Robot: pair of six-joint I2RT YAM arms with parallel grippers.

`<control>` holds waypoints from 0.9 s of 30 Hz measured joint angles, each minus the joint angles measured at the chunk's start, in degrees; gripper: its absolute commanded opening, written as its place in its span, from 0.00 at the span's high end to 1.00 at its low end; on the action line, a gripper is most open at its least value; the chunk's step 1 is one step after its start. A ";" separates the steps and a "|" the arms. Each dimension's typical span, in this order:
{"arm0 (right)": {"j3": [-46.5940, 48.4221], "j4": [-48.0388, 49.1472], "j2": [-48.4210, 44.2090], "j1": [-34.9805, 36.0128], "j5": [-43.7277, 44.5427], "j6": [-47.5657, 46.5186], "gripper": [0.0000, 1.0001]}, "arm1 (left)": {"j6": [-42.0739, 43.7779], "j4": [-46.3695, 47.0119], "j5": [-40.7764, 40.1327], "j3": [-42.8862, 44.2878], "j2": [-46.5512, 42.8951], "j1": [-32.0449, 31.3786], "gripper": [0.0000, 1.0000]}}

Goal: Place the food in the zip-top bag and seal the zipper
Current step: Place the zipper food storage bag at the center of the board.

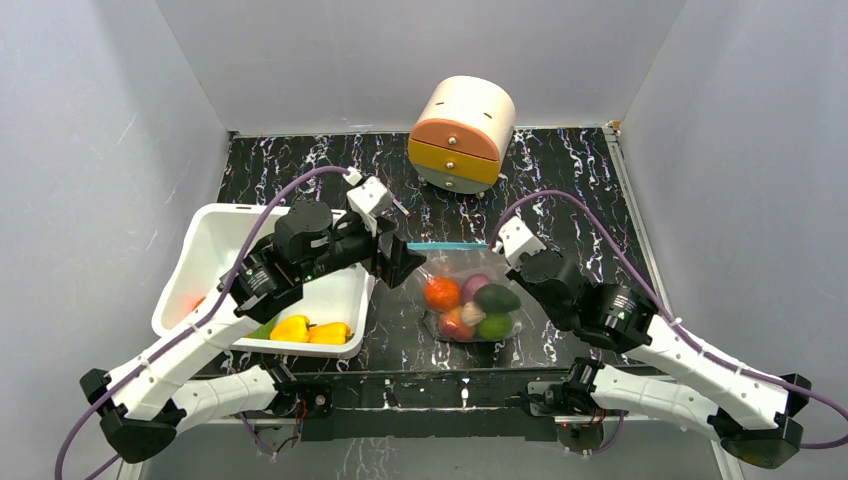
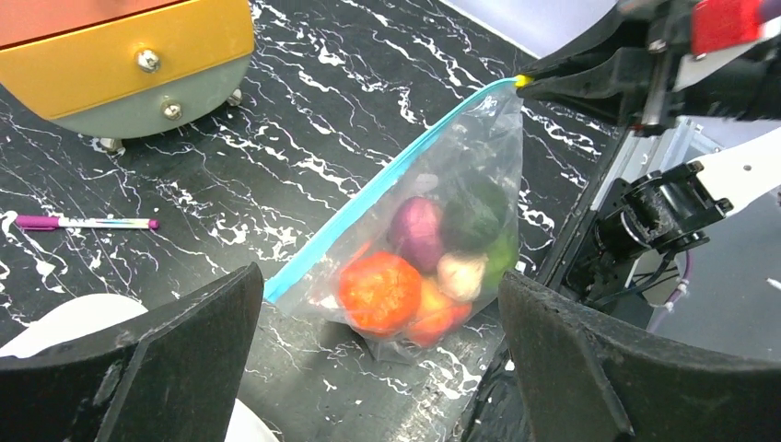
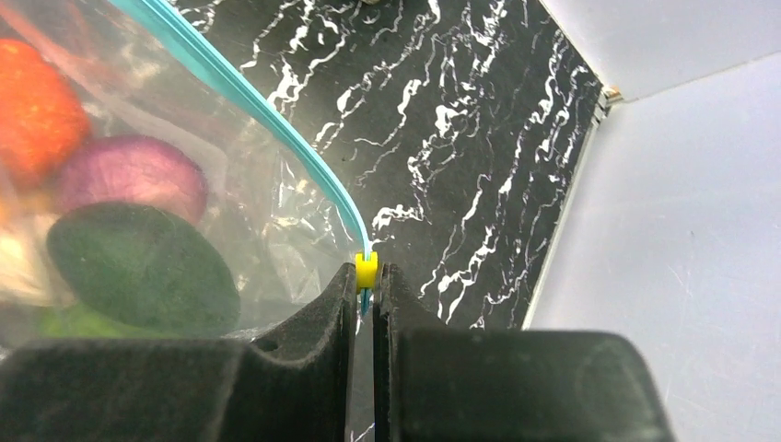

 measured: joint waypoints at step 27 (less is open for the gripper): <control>-0.96 3.54 13.16 -25.64 -1.75 -4.48 0.24 | -13.57 -10.03 -19.80 0.00 2.99 0.00 0.02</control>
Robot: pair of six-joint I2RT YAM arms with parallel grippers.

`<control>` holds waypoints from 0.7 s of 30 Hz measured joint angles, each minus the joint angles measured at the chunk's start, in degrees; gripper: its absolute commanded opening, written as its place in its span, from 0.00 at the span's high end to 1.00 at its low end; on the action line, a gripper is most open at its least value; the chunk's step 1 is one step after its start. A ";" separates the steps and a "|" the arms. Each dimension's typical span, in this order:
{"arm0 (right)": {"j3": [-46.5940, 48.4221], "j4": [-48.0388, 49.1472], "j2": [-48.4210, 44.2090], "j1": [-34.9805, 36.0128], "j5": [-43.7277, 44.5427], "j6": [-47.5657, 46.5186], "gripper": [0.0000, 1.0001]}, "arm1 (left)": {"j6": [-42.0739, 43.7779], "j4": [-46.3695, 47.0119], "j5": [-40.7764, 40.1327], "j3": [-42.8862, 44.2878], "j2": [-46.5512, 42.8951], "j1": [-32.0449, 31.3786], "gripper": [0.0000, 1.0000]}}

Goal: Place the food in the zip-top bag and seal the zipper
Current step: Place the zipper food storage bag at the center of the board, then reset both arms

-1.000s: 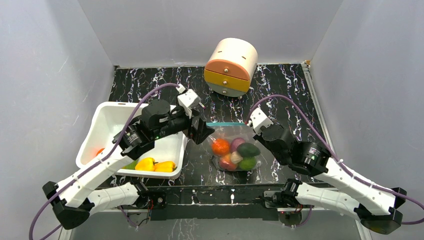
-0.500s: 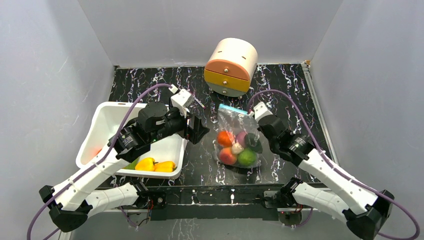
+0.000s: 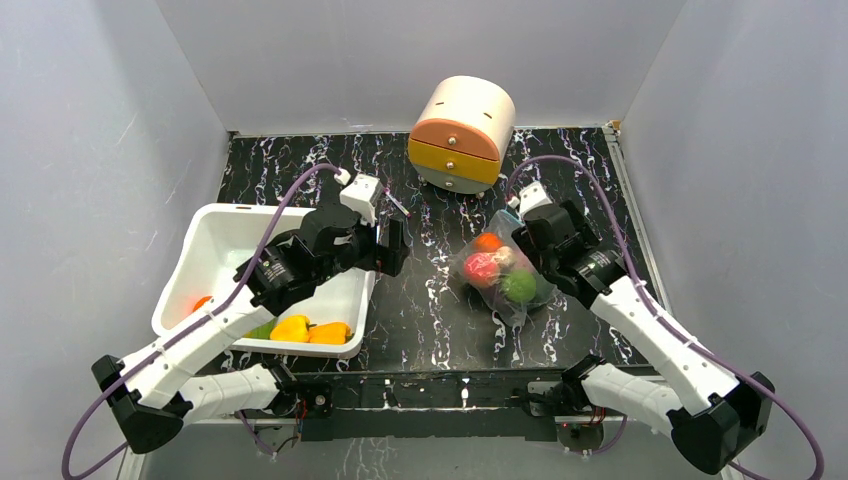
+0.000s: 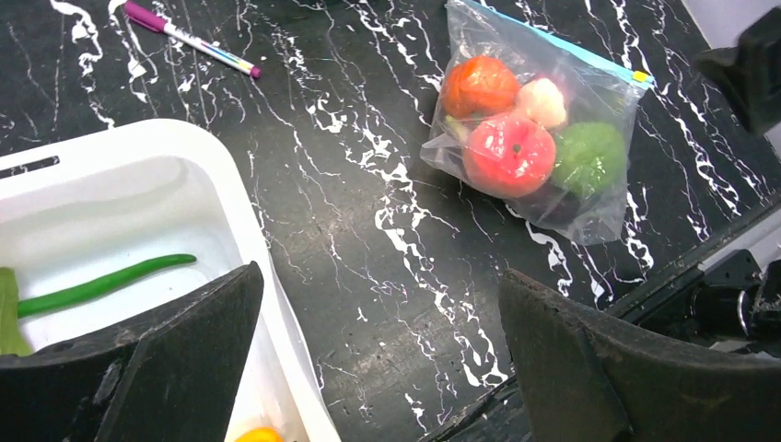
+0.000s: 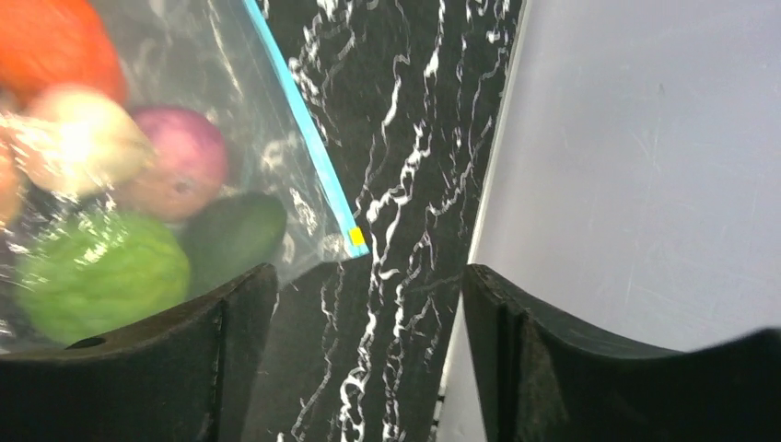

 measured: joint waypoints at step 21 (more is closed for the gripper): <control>18.21 -3.19 -11.04 -0.02 -25.97 27.80 0.02 | -3.06 1.84 -4.17 3.85 -3.34 0.00 0.01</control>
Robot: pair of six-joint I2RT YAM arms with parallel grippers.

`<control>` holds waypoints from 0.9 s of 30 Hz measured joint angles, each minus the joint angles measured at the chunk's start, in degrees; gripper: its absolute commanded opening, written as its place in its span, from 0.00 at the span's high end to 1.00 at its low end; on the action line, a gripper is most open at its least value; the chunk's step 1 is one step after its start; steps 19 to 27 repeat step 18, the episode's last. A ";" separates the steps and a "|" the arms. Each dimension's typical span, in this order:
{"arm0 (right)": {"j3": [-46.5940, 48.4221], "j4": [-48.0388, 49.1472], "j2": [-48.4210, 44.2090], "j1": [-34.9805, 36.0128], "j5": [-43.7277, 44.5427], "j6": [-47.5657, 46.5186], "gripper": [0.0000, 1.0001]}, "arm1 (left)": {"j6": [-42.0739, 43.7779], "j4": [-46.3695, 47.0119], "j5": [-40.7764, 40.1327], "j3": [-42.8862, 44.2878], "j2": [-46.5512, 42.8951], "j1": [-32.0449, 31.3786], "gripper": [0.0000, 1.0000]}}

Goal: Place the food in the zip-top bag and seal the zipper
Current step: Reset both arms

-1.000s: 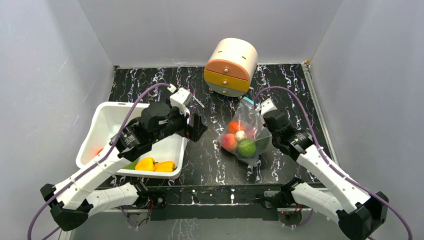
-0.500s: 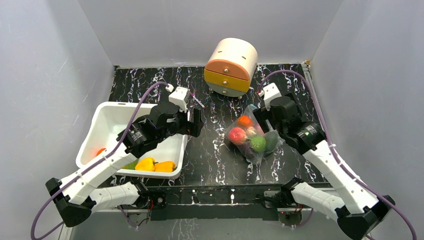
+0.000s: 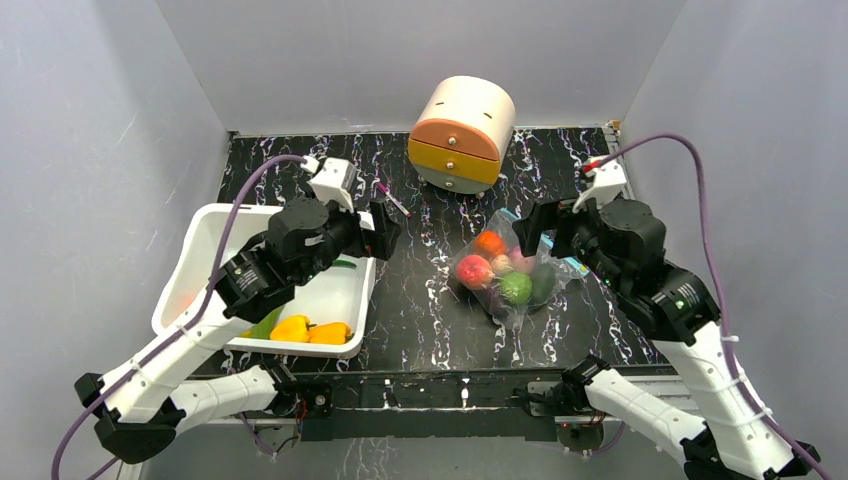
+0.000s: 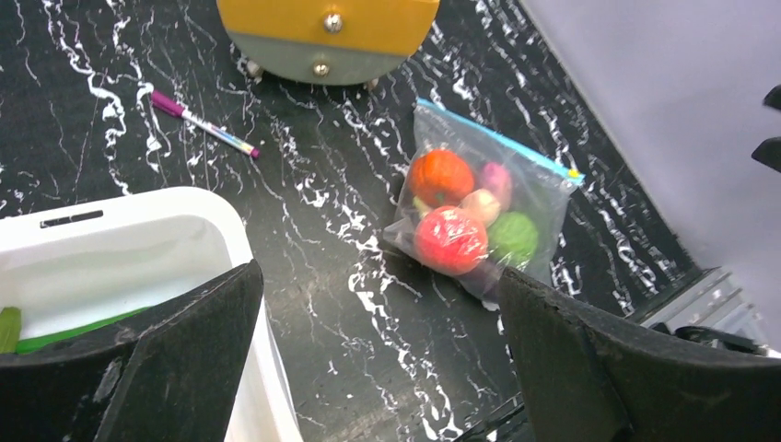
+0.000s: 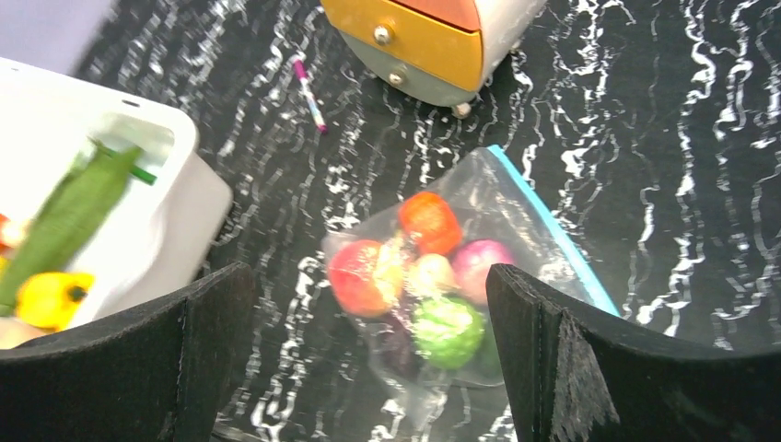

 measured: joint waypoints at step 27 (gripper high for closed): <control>-2.64 0.81 -11.43 0.00 -3.26 22.49 0.02 | -1.53 5.75 -5.42 -3.63 -8.11 0.00 0.02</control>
